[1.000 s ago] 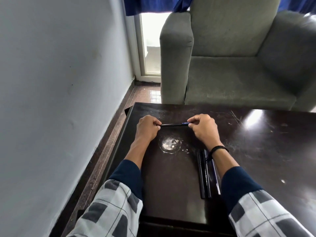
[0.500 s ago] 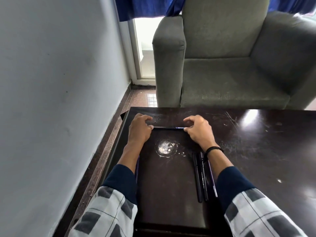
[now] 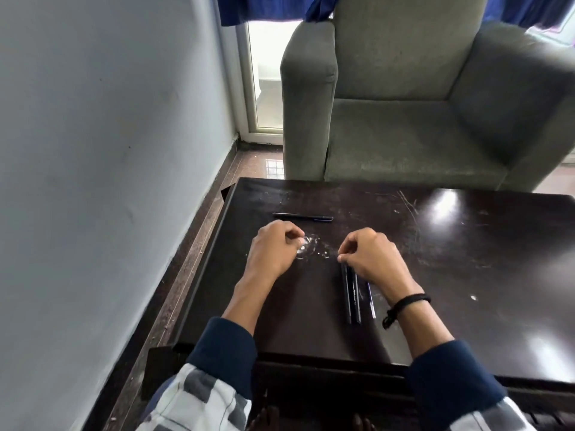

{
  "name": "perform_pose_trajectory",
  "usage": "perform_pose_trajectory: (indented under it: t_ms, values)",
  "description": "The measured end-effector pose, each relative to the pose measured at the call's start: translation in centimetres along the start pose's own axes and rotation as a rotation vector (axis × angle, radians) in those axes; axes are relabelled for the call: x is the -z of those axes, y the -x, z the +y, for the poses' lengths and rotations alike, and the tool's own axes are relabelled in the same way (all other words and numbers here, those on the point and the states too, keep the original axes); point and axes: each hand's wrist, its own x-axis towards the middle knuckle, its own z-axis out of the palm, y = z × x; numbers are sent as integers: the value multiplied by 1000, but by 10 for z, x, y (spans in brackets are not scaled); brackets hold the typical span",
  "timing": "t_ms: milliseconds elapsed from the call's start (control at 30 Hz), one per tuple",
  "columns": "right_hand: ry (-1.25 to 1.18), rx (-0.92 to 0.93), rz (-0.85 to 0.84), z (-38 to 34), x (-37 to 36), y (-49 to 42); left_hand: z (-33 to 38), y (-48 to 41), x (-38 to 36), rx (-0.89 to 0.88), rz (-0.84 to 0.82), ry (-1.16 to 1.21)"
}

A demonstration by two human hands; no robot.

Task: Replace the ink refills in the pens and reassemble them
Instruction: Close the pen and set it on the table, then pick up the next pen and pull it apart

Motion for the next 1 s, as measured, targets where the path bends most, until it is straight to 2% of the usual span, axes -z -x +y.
perform_pose_trajectory:
  t_ms: [267,467,633,800,1000]
  values:
    - [187,37,35,-7,-15,21,12,14,-8,-21,-37,-52]
    - [136,41,-30,-15,-22,17,21,5,-8,-33,-59,-92]
    - [150,41,71,-12,-22,15,15,-1,-4,3,-44,-88]
    - [170,72,-22,-21,-33,16,16,-2,-3,22,-39,-76]
    - [134,80,-43,-30,-36,19,18,0,-4,65,-88,-125]
